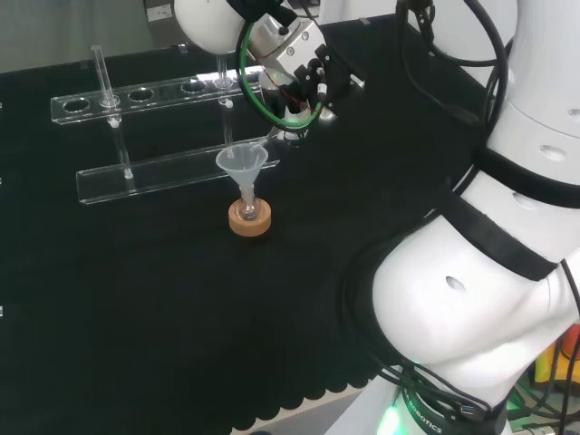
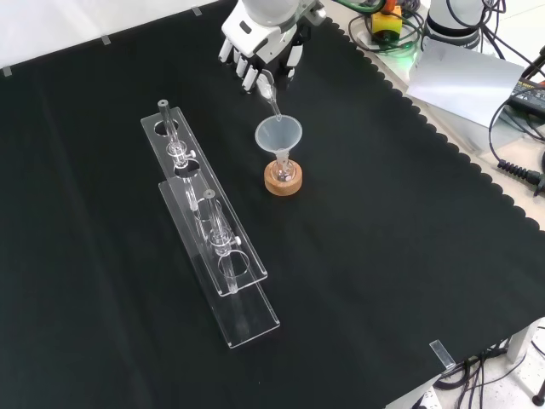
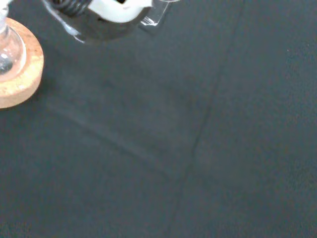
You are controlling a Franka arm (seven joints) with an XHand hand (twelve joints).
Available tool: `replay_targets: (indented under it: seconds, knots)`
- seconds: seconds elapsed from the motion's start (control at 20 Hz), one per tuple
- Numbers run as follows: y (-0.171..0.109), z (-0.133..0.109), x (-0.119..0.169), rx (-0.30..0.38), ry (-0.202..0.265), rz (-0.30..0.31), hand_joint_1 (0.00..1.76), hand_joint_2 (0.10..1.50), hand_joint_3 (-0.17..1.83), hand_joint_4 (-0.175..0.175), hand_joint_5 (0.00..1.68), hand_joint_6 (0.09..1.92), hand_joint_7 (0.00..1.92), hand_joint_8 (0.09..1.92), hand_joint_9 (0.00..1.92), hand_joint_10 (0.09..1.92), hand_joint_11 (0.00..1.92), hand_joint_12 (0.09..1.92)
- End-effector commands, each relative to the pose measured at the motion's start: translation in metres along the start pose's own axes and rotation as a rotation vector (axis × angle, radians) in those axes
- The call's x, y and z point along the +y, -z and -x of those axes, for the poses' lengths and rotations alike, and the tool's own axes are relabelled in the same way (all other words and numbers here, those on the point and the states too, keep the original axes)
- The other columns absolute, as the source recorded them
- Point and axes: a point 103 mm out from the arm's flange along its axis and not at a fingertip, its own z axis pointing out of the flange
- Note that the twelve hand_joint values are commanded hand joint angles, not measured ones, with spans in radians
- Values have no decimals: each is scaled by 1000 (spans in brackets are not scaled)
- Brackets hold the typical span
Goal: Pour all the NaCl from the weighing funnel into the round-bottom flask.
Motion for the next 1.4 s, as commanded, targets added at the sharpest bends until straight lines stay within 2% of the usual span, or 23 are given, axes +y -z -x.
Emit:
replay_targets:
  seconds: [0.05,0.45,1.4]
  knots:
    - [4,1,0,-39,-10,-21,1047,858,475,174,1040,1003,1074,588,1292,283,820,1099]
    - [8,-3,2,-69,-17,-33,1047,856,478,175,1041,1003,1072,586,1292,282,818,1099]
    - [4,-3,6,-53,-8,-32,1047,853,484,175,1042,1002,1068,583,1292,279,817,1099]
